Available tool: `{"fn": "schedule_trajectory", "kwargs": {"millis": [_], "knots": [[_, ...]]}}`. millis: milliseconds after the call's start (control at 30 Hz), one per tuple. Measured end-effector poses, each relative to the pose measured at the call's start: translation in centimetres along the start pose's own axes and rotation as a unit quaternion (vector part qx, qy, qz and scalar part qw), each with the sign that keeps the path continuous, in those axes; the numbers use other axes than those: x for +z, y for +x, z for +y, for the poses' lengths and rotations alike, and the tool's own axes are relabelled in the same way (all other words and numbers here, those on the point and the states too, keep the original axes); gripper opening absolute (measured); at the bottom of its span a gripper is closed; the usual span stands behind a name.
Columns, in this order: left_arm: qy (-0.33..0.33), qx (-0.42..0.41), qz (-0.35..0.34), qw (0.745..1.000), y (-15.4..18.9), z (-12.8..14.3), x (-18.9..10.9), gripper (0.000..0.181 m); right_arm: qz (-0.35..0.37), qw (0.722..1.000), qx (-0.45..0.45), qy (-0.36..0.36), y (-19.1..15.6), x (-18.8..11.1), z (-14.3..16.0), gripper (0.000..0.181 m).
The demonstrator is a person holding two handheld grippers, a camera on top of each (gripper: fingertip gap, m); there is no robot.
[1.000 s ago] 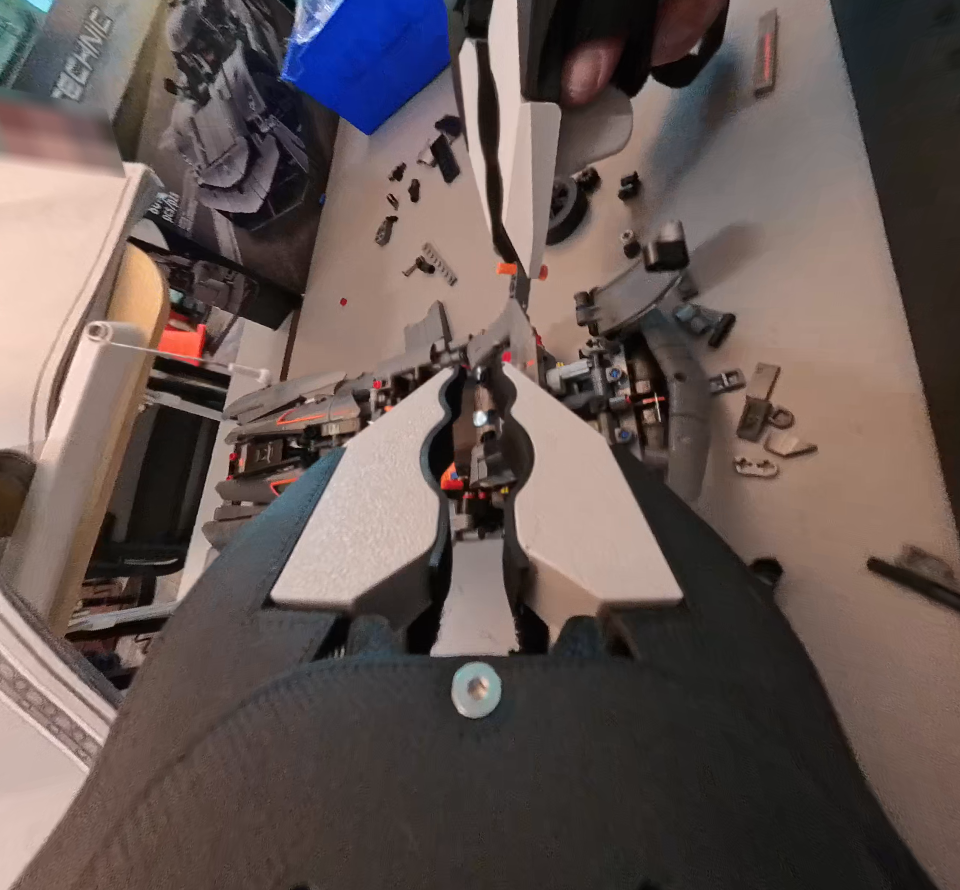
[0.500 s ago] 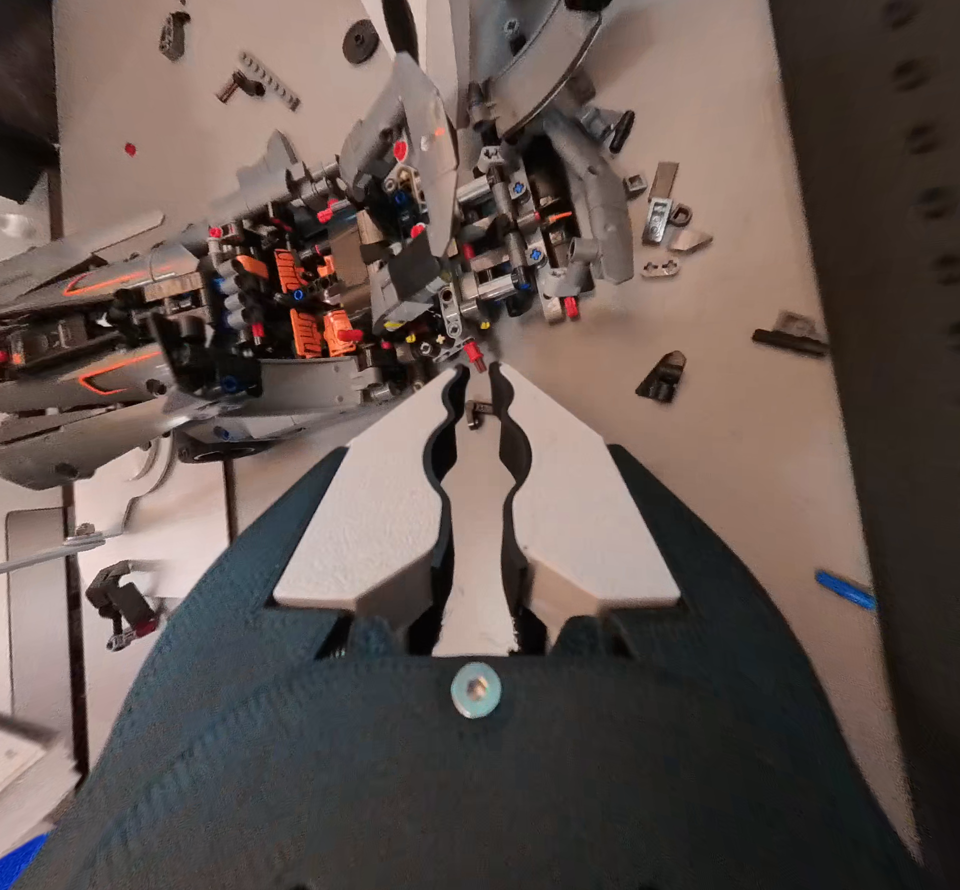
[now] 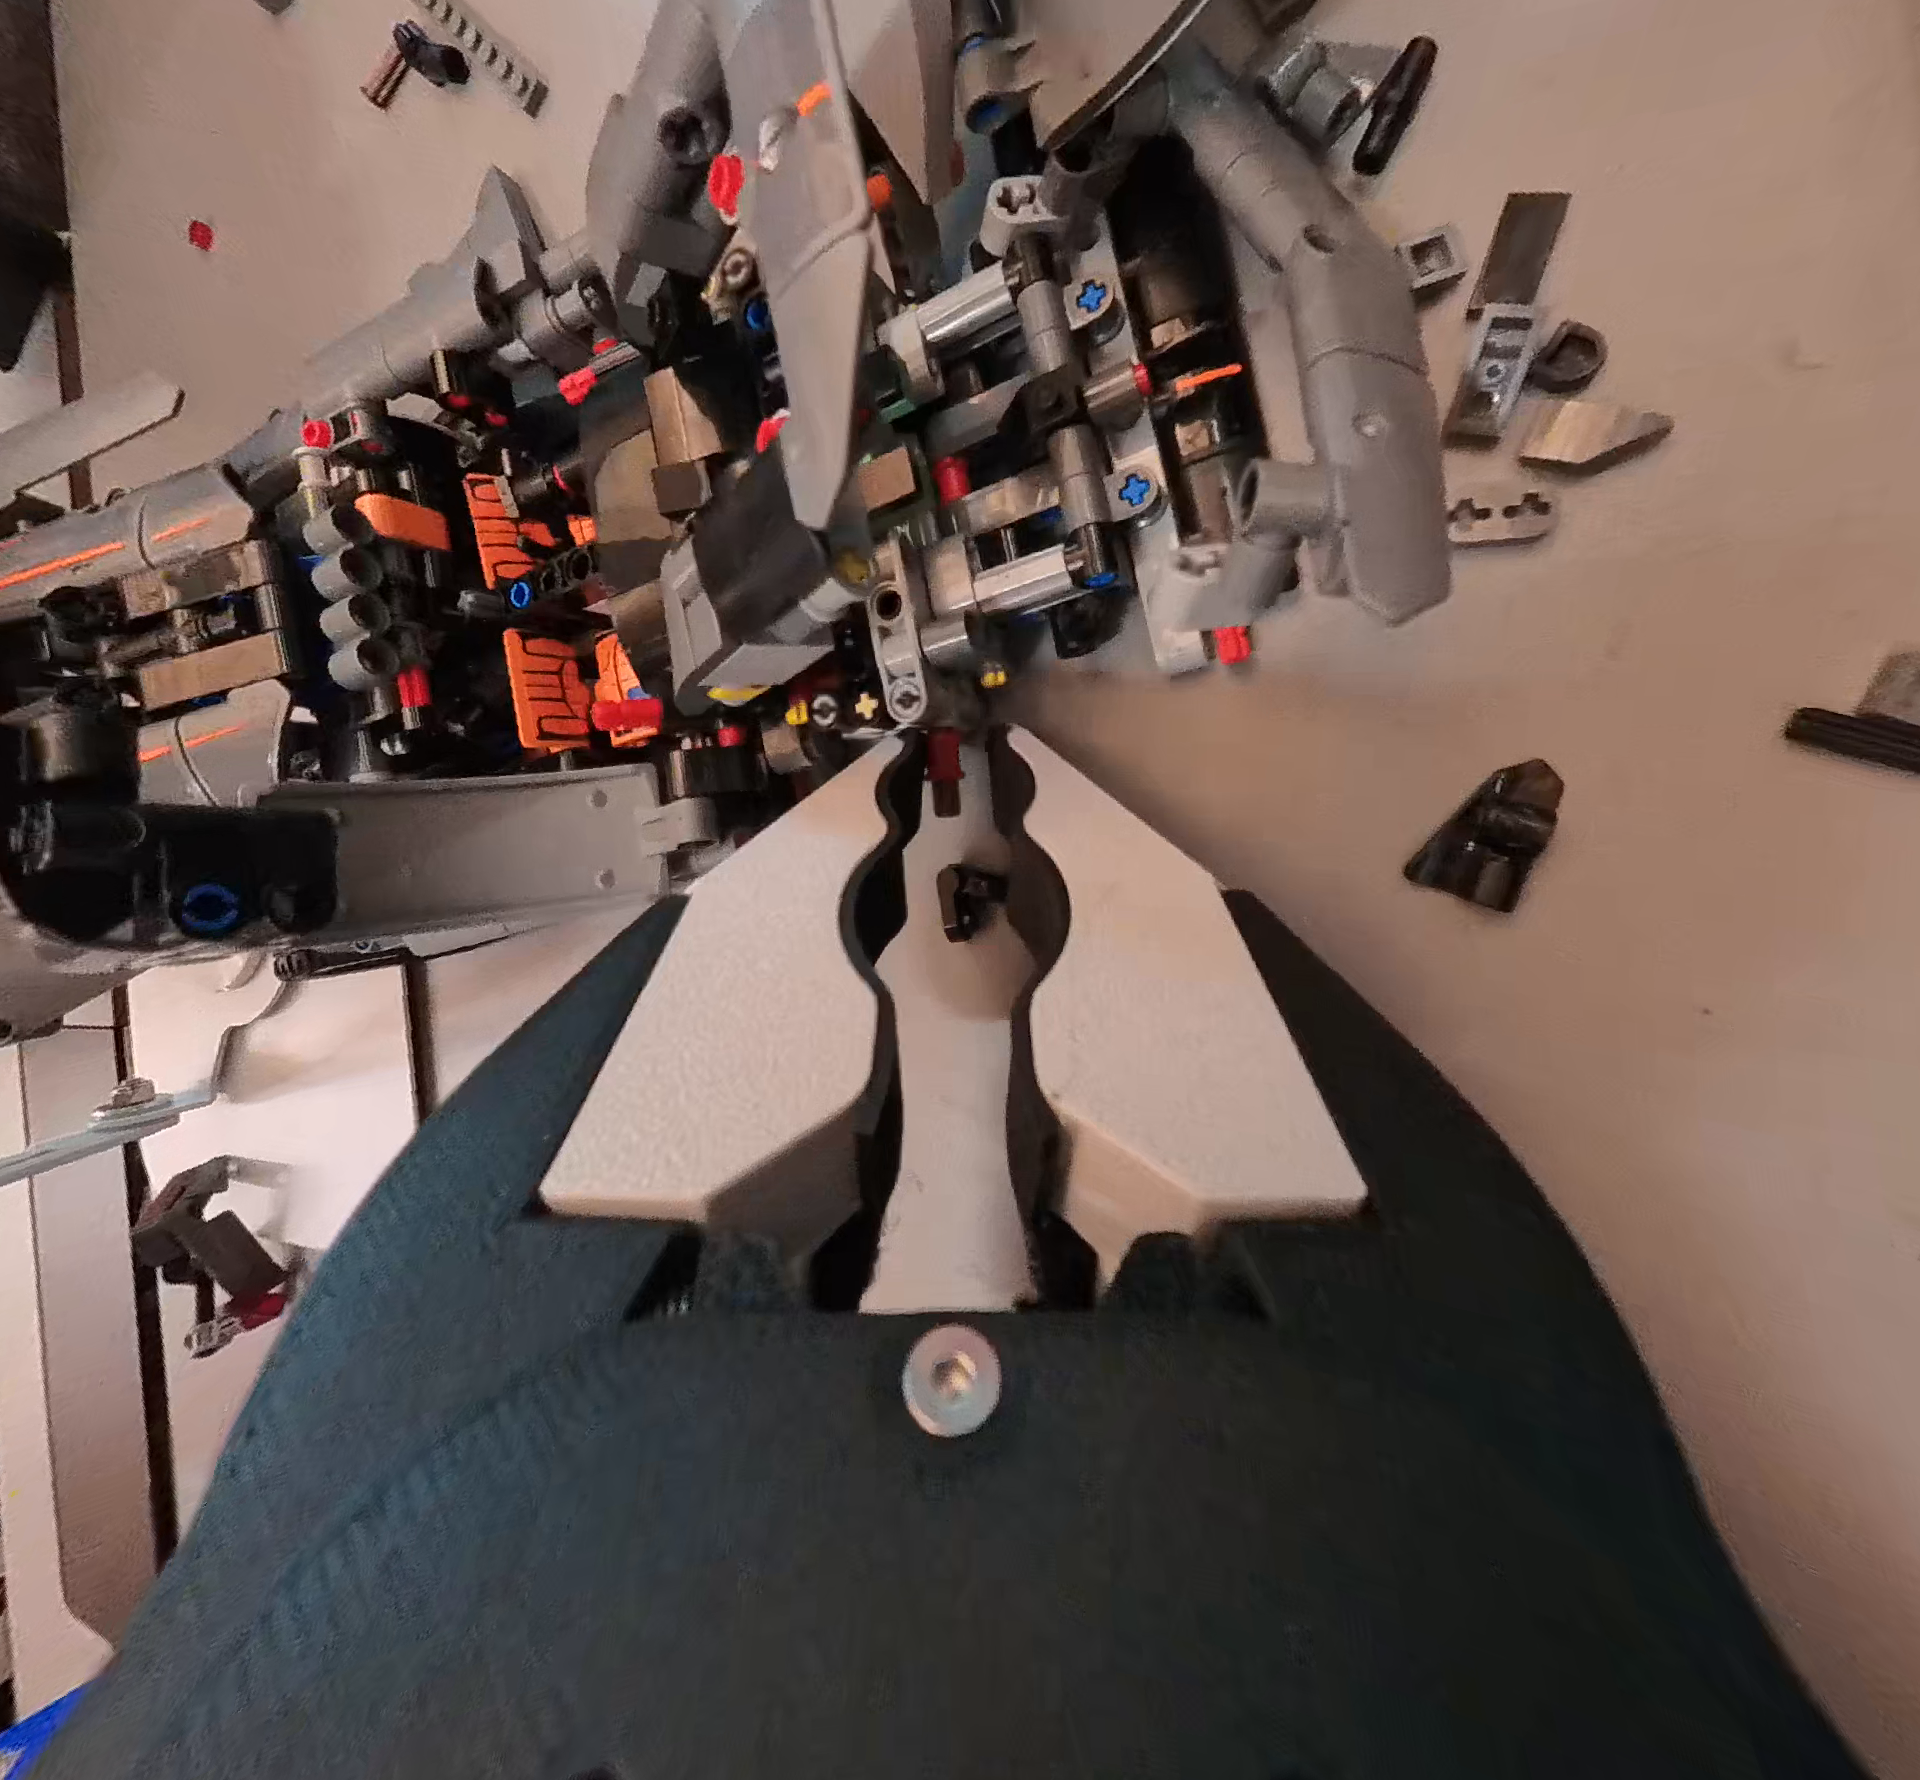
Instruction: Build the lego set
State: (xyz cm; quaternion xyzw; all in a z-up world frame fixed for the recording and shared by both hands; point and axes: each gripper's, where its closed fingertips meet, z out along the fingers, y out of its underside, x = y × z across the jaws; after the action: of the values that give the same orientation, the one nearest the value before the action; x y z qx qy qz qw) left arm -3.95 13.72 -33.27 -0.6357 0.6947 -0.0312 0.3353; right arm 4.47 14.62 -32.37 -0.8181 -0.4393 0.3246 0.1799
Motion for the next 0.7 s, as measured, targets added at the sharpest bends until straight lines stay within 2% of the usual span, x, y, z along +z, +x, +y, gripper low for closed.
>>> {"fn": "schedule_trajectory", "kwargs": {"millis": [367, 700], "knots": [[0.012, -0.004, -0.002, 1.0, -0.1, -0.17, 0.19, 0.007, -0.047, 0.998, 0.033, 0.022, -0.75, 0.15, -0.38, 0.004], [0.012, 0.001, -0.009, 1.0, -0.2, -0.21, 0.3, 0.005, 0.0, 0.999, 0.03, 0.041, -0.36, -0.33, -0.5, 0.004]]}}
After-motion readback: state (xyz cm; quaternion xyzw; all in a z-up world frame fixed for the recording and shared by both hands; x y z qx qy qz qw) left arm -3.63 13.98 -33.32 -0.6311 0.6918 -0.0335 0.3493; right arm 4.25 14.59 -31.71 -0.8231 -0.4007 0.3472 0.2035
